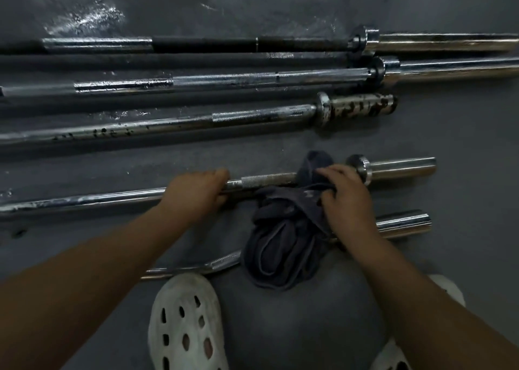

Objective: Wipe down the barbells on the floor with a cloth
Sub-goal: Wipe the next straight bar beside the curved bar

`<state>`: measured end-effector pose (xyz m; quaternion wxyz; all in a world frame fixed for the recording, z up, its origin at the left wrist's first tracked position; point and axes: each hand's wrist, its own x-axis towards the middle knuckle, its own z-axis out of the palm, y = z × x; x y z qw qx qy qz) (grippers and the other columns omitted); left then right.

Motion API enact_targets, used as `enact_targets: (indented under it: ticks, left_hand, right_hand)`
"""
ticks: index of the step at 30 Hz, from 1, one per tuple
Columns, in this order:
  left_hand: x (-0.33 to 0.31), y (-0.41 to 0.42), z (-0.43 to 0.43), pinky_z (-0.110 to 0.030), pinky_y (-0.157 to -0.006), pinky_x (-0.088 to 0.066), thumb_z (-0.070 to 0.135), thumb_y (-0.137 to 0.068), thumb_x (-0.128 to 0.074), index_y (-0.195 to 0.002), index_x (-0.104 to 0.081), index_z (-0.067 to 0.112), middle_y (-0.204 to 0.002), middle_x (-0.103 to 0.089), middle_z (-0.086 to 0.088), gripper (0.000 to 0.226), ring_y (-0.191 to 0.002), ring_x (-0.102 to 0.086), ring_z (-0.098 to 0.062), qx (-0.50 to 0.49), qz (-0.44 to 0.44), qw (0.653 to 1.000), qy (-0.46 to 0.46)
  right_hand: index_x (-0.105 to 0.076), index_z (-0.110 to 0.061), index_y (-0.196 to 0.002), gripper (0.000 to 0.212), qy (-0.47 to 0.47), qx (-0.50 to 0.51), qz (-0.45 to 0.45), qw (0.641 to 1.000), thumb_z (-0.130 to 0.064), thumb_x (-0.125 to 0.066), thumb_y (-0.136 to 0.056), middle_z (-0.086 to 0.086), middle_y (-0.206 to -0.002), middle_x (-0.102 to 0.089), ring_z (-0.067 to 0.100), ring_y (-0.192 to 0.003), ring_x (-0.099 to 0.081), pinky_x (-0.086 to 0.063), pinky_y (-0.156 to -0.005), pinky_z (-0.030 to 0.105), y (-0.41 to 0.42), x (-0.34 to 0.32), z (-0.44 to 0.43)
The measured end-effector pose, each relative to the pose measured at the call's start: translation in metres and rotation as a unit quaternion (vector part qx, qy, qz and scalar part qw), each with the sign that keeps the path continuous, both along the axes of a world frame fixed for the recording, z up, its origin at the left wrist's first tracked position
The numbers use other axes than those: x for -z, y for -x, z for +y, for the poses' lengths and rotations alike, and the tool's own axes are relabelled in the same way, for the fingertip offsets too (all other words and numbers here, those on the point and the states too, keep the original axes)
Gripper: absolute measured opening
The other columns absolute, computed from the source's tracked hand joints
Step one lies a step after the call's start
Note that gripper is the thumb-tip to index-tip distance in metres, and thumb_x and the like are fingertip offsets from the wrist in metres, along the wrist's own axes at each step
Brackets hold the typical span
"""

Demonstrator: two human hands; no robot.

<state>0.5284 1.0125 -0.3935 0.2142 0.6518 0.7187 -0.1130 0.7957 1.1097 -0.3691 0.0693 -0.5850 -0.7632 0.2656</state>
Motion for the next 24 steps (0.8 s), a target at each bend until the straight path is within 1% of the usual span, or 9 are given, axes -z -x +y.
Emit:
enact_targets:
  ticks: [4, 7, 9, 11, 14, 17, 20, 21, 24]
  left_hand:
    - [-0.001, 0.002, 0.007, -0.031, -0.069, -0.038, 0.042, -0.091, -0.060, -0.114, -0.052, 0.022, -0.113, -0.065, -0.007, 0.032, -0.102, -0.063, -0.030, 0.000, -0.026, 0.997, 0.067]
    - [-0.003, 0.013, 0.035, -0.031, -0.077, -0.049, 0.034, -0.087, -0.065, -0.107, -0.064, 0.018, -0.109, -0.069, -0.010, 0.026, -0.092, -0.062, -0.025, -0.022, -0.156, 0.968, 0.193]
    - [-0.004, 0.014, 0.041, -0.029, -0.075, -0.047, 0.034, -0.087, -0.064, -0.104, -0.067, 0.017, -0.107, -0.070, -0.011, 0.024, -0.089, -0.063, -0.024, -0.023, -0.156, 0.963, 0.220]
    - [-0.004, 0.008, 0.026, -0.031, -0.070, -0.043, 0.042, -0.086, -0.065, -0.107, -0.062, 0.022, -0.108, -0.068, -0.007, 0.029, -0.096, -0.064, -0.028, -0.012, -0.070, 0.990, 0.123]
    - [0.000, -0.007, -0.012, -0.032, -0.065, -0.043, 0.037, -0.083, -0.072, -0.105, -0.052, 0.019, -0.100, -0.068, -0.008, 0.035, -0.090, -0.066, -0.032, -0.015, 0.010, 0.999, -0.039]
    - [-0.004, 0.006, 0.012, -0.032, -0.072, -0.045, 0.040, -0.086, -0.066, -0.109, -0.058, 0.021, -0.107, -0.068, -0.009, 0.031, -0.096, -0.065, -0.030, -0.038, -0.085, 0.988, 0.126]
    - [-0.013, 0.016, 0.037, -0.031, -0.076, -0.051, 0.036, -0.084, -0.063, -0.108, -0.064, 0.018, -0.105, -0.069, -0.008, 0.030, -0.092, -0.065, -0.025, -0.023, -0.136, 0.966, 0.218]
    - [-0.015, 0.015, 0.036, -0.031, -0.074, -0.048, 0.036, -0.085, -0.063, -0.110, -0.062, 0.020, -0.109, -0.069, -0.007, 0.030, -0.096, -0.064, -0.026, -0.010, -0.111, 0.976, 0.189]
    - [-0.010, -0.004, 0.004, -0.034, -0.071, -0.042, 0.037, -0.090, -0.059, -0.115, -0.050, 0.023, -0.116, -0.065, -0.005, 0.030, -0.102, -0.063, -0.030, 0.005, -0.018, 0.999, 0.036]
  right_hand:
    - [-0.059, -0.021, -0.132, 0.050, 0.017, 0.034, -0.050, 0.998, -0.005, -0.054, -0.084, 0.002, -0.143, -0.049, 0.029, -0.122, -0.054, -0.044, -0.101, 0.035, 0.007, -0.001, 0.013]
    - [-0.037, -0.029, -0.148, 0.066, 0.148, -0.088, -0.068, 0.983, -0.024, -0.059, -0.086, -0.001, -0.162, -0.021, 0.028, -0.136, -0.044, -0.039, -0.107, 0.037, 0.066, -0.007, -0.033]
    - [-0.033, -0.033, -0.149, 0.069, 0.149, -0.171, -0.089, 0.970, -0.028, -0.058, -0.085, -0.002, -0.163, -0.018, 0.030, -0.131, -0.048, -0.043, -0.103, 0.039, 0.092, -0.011, -0.050]
    - [-0.040, -0.035, -0.142, 0.061, 0.113, -0.187, -0.106, 0.970, -0.022, -0.056, -0.085, -0.002, -0.154, -0.032, 0.031, -0.123, -0.054, -0.048, -0.097, 0.042, 0.084, -0.010, -0.033]
    - [-0.054, -0.030, -0.126, 0.042, 0.067, -0.056, -0.123, 0.989, -0.014, -0.052, -0.087, 0.000, -0.131, -0.052, 0.031, -0.112, -0.060, -0.052, -0.088, 0.044, 0.032, -0.001, 0.006]
    - [-0.049, -0.026, -0.130, 0.038, 0.046, 0.023, -0.129, 0.990, -0.018, -0.051, -0.093, -0.001, -0.142, -0.045, 0.034, -0.107, -0.062, -0.050, -0.083, 0.042, 0.024, 0.005, -0.006]
    - [-0.012, -0.032, -0.156, 0.079, 0.069, -0.007, -0.072, 0.995, -0.008, -0.051, -0.091, -0.001, -0.159, -0.024, 0.035, -0.108, -0.059, -0.047, -0.084, 0.042, 0.058, -0.001, -0.039]
    - [-0.014, -0.035, -0.156, 0.084, 0.067, -0.018, -0.046, 0.996, -0.003, -0.051, -0.088, -0.001, -0.157, -0.027, 0.032, -0.104, -0.059, -0.047, -0.082, 0.040, 0.064, -0.002, -0.041]
    - [-0.063, -0.024, -0.127, 0.059, 0.040, 0.016, 0.014, 0.999, 0.005, -0.048, -0.079, 0.004, -0.129, -0.058, 0.030, -0.109, -0.060, -0.048, -0.093, 0.037, 0.048, 0.003, -0.011]
